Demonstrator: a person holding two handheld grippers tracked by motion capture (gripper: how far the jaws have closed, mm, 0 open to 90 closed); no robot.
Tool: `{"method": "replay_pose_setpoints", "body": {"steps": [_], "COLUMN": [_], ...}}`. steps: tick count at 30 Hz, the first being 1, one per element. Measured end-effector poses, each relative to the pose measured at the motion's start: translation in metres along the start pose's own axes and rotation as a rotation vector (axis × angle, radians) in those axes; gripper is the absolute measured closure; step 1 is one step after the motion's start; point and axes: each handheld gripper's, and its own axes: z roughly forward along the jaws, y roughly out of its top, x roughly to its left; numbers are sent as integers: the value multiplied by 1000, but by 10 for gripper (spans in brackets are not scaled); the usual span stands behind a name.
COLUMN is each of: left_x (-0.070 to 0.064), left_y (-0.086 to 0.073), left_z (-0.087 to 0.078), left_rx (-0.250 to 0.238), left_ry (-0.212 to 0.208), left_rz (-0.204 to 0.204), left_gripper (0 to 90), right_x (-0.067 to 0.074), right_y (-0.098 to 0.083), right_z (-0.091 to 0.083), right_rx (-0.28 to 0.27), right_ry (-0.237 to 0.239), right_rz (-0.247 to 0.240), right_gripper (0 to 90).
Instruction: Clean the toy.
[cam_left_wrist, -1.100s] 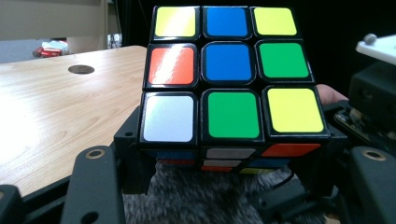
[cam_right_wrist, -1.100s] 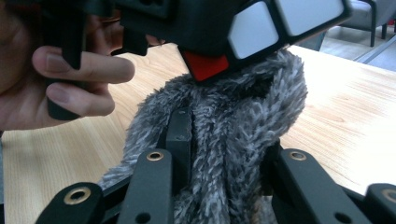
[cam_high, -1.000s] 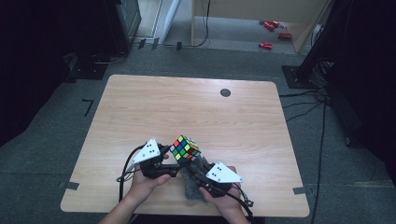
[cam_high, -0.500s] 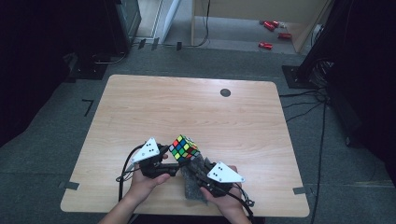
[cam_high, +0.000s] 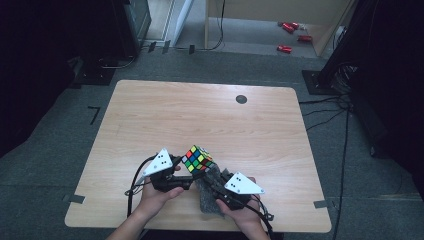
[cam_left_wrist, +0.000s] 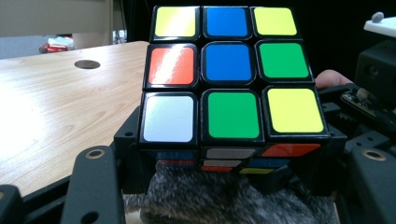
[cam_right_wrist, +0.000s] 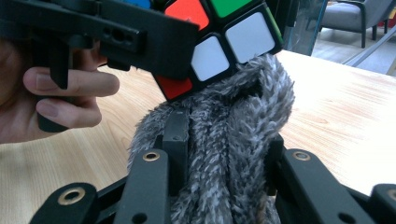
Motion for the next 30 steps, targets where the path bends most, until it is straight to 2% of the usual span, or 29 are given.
{"method": "replay_pose_setpoints", "body": {"steps": [2, 7, 14, 17, 20, 23, 26, 28, 30], "left_x": [0, 1, 2, 4, 5, 5, 5, 5, 5], "left_y": [0, -1, 0, -1, -1, -1, -2, -3, -3], "left_z": [0, 0, 0, 0, -1, -1, 1, 1, 1], "left_rx": [-3, 6, 7, 10, 9, 13, 19, 24, 23], "left_ry": [1, 9, 17, 26, 30, 33, 39, 40, 42], "left_rz": [-3, 3, 1, -3, -9, -6, 1, -2, -8], "left_gripper": [350, 349, 350, 350, 350, 350, 349, 350, 349], "right_x": [-3, -15, -21, -28, -37, -42, -50, -55, -58], "right_y": [2, 5, 2, 0, -7, -12, -13, -13, -13], "right_z": [-2, -10, -7, -5, 0, 3, 4, 4, 2], "right_rx": [-9, -40, -12, 16, 85, 125, 162, 170, 181], "right_ry": [-7, -49, -69, -82, -113, -128, -114, -108, -114], "right_rz": [1, 46, 51, 76, 94, 104, 133, 133, 118], "right_gripper": [664, 662, 634, 619, 622, 622, 530, 443, 396]}}
